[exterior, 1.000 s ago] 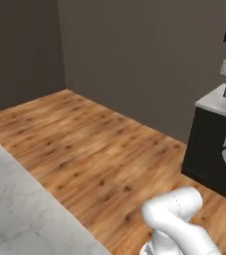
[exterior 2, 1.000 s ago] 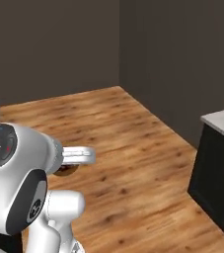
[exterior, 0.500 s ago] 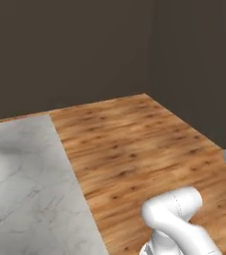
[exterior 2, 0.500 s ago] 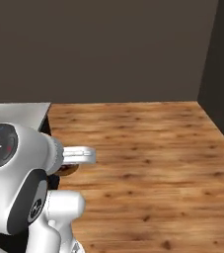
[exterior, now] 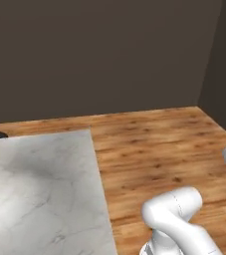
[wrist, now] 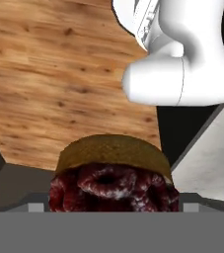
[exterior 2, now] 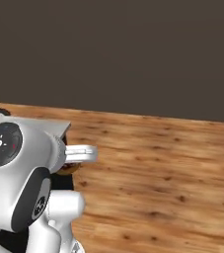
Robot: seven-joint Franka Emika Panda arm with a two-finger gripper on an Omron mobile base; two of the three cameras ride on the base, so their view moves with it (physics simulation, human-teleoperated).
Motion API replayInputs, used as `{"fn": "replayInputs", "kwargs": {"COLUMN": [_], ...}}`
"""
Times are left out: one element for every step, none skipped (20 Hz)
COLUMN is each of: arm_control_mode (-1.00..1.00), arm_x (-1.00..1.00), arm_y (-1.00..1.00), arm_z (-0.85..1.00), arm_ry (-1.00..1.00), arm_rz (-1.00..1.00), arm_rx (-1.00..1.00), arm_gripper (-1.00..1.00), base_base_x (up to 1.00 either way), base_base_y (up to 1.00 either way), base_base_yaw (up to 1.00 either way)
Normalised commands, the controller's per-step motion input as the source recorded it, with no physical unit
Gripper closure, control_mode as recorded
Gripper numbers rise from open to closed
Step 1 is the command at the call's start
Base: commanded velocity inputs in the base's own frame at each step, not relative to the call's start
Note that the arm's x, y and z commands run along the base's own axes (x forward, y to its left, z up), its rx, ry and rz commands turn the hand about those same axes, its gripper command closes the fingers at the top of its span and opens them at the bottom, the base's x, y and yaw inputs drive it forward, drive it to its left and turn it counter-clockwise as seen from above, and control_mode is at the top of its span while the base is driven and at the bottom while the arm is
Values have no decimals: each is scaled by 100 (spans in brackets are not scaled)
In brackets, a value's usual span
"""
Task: Take the cakes from the fridge and place them on the empty tray on the dining counter.
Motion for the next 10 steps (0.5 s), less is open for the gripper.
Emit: {"fn": "replayInputs", "kwargs": {"arm_control_mode": [100,100,100,100,100,100,100,100,100,100], "arm_x": [0,0,0,0,0,0,0,0,0,0], "arm_y": [0,0,0,0,0,0,0,0,0,0], "arm_z": [0,0,0,0,0,0,0,0,0,0], "arm_ry": [0,0,0,0,0,0,0,0,0,0], "arm_rz": [0,0,0,0,0,0,0,0,0,0], "arm_rx": [0,0,0,0,0,0,0,0,0,0], "arm_gripper": [100,100,100,100,100,100,100,100,100,100], "base_base_x": [100,100,100,100,100,100,100,100,100,100], "base_base_y": [-37,-47,-50,-51,-53,-56,-60,-61,-56,-47], "base_base_yaw": [31,29,28,28,29,29,31,34,38,43]}}
